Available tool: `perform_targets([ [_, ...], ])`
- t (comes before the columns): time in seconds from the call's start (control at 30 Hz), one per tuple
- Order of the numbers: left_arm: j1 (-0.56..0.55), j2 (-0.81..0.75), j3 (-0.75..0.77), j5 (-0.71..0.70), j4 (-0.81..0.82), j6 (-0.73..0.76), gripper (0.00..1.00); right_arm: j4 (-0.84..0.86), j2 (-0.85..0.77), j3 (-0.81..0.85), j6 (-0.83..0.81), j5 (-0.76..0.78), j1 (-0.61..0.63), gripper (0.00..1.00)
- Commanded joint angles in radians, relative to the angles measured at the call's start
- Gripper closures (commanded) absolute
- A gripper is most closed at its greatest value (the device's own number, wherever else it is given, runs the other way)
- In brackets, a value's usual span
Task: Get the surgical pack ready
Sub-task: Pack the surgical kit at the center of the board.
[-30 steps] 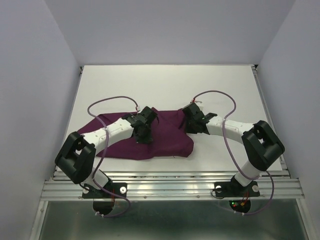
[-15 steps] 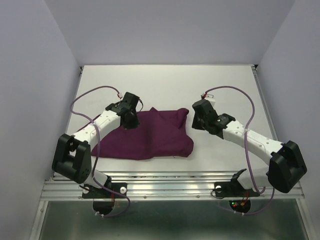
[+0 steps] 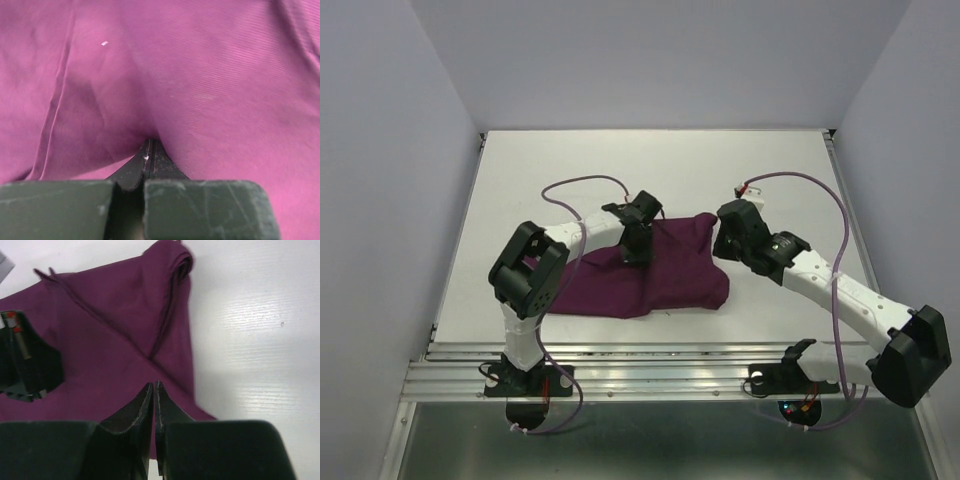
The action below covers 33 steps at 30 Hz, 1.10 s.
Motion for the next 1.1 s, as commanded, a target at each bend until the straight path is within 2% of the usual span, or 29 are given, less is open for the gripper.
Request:
perform_targets([
  [0.0,-0.085,0.061,0.178,0.079,0.023,-0.02,1.0,-0.037,-0.063,0.024,0.024,0.06,-0.009,0.9],
  [0.1,-0.092,0.064,0.227,0.046,-0.025,0.008,1.0,-0.042,-0.108,0.016,0.021,0.07,-0.009,0.89],
  [0.23,-0.053,-0.032,0.236,-0.063,-0.093,0.044,1.0,-0.07,-0.132,0.006,0.024,0.078,-0.018,0.88],
  [0.37,0.08,-0.156,0.163,-0.091,-0.114,0.074,1.0,-0.067,-0.134,-0.01,0.041,0.07,-0.018,0.89],
  [0.4,0.11,-0.181,0.139,-0.088,-0.114,0.081,0.97,-0.059,-0.137,-0.014,0.042,0.069,-0.018,0.88],
  [0.43,0.14,-0.221,0.117,-0.091,-0.12,0.087,0.88,-0.05,-0.138,-0.019,0.041,0.064,-0.018,0.88],
  [0.53,0.256,-0.279,0.03,-0.143,-0.166,0.107,0.76,-0.033,-0.129,-0.021,0.035,0.057,-0.018,0.88],
  [0.57,0.28,-0.327,-0.022,-0.155,-0.172,0.111,0.55,-0.031,-0.125,-0.019,0.032,0.055,-0.018,0.87],
  [0.63,0.352,-0.399,-0.075,-0.177,-0.179,0.115,0.35,-0.019,-0.115,-0.017,0.026,0.047,-0.018,0.87],
  [0.8,0.455,-0.517,-0.231,-0.252,-0.22,0.039,0.34,0.002,-0.102,-0.014,0.016,0.031,-0.018,0.87],
  [0.9,0.507,-0.615,-0.331,-0.261,-0.212,-0.079,0.34,0.009,-0.097,-0.014,0.013,0.024,-0.018,0.87],
  [0.93,0.518,-0.615,-0.354,-0.266,-0.208,-0.08,0.35,0.01,-0.097,-0.014,0.013,0.023,-0.018,0.87],
  [1.07,0.524,-0.661,-0.418,-0.318,-0.238,-0.266,0.33,0.016,-0.097,-0.025,0.013,0.015,-0.018,0.87],
])
